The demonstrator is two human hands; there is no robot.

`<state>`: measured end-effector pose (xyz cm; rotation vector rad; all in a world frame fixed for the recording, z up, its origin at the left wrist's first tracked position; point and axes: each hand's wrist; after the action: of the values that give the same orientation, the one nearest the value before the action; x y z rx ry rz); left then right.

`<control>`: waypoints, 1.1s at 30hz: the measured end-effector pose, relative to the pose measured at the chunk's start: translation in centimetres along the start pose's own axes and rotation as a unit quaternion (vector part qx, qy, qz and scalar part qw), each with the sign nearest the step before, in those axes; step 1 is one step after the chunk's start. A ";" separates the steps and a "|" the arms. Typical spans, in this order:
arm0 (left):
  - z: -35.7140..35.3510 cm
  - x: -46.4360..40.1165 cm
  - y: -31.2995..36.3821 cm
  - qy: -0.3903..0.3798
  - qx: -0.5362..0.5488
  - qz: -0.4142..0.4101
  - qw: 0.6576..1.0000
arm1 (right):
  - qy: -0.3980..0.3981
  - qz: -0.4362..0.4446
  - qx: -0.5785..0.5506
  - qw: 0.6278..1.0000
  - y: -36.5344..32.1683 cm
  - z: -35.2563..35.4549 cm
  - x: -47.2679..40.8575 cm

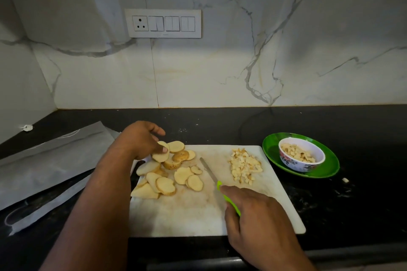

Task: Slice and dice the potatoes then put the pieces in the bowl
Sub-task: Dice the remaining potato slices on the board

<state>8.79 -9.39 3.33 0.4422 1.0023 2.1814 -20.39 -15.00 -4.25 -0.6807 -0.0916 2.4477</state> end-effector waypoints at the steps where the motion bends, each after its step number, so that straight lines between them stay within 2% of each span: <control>1: -0.1 0.1 0.2 0.009 0.020 -0.015 1.000 | -0.003 0.003 -0.005 1.000 0.0 -0.1 -0.1; 6: -1.8 1.1 1.9 0.031 0.120 -0.125 0.984 | 0.025 -0.071 0.035 0.997 0.1 0.0 0.3; 9: -4.0 2.3 3.0 -0.014 0.131 -0.194 0.972 | 0.041 -0.112 0.040 0.992 0.1 0.1 0.4; 14: -6.4 3.3 3.8 -0.092 0.065 -0.257 0.960 | 0.022 -0.045 0.035 0.998 -0.4 0.4 0.5; 20: -7.7 3.6 4.4 -0.101 0.028 -0.268 0.958 | 0.018 -0.134 0.056 0.989 -0.2 0.6 0.4; 27: -7.6 3.4 3.9 -0.184 -0.067 -0.203 0.959 | 0.008 -0.149 0.066 0.987 -0.6 1.3 0.3; 31: -6.5 3.1 3.4 -0.189 -0.098 -0.188 0.959 | -0.031 -0.153 0.106 0.982 -1.2 1.8 0.2; 33: -6.3 2.9 3.2 -0.194 -0.120 -0.180 0.957 | -0.012 -0.141 0.078 0.987 -1.2 2.0 0.0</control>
<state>1.89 -12.17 1.82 0.5051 0.5441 1.7682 -20.68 -13.82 -2.27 -0.5307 -0.0055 2.1656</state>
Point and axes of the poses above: each hand's wrist, its own x-axis away from the middle knuckle, its own z-axis out of the back of the hand, y = z × x, and after that the axes turned 7 degrees about x, right-handed
